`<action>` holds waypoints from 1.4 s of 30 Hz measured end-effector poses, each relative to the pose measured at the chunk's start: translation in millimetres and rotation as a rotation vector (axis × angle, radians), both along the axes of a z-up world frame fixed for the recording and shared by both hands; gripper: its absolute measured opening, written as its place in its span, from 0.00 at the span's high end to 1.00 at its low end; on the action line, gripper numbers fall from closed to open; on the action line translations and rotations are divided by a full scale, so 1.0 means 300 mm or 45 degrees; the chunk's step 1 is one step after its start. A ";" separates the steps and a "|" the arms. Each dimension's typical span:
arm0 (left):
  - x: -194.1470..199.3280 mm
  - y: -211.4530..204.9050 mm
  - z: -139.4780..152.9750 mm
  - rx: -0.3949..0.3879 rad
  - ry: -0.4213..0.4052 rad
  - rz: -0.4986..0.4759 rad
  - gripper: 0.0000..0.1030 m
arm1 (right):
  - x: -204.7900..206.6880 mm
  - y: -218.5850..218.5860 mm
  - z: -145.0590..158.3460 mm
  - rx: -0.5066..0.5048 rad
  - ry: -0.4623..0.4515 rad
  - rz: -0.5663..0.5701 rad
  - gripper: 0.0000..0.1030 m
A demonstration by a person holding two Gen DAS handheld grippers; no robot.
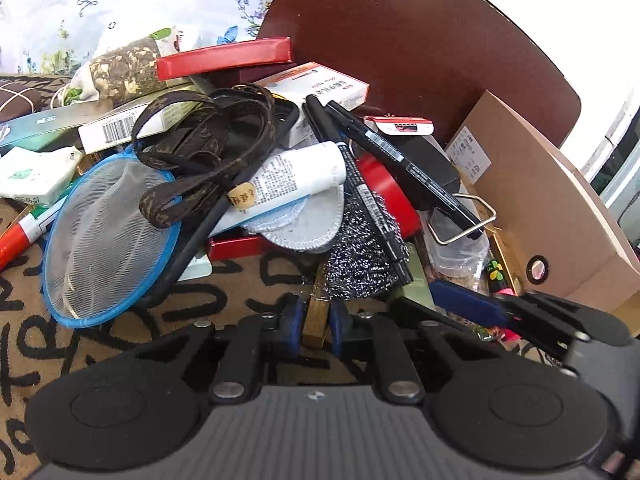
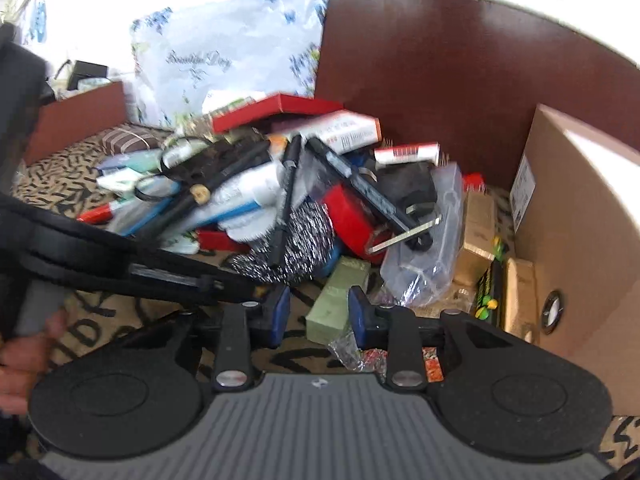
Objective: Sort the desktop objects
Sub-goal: 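Grasp the small wooden block with the left tool while the right tool grasps the green soap box, then carry the wooden block and green soap box over the cardboard box with both tools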
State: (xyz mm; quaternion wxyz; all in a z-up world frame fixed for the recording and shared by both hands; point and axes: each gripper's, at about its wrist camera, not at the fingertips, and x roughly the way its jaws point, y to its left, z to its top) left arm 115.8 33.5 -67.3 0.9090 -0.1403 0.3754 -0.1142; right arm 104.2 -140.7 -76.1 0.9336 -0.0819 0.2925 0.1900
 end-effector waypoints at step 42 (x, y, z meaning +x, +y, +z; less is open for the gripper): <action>-0.242 -0.113 0.001 0.257 0.010 -0.208 0.80 | -0.320 -0.122 -0.033 0.024 0.159 -0.002 0.78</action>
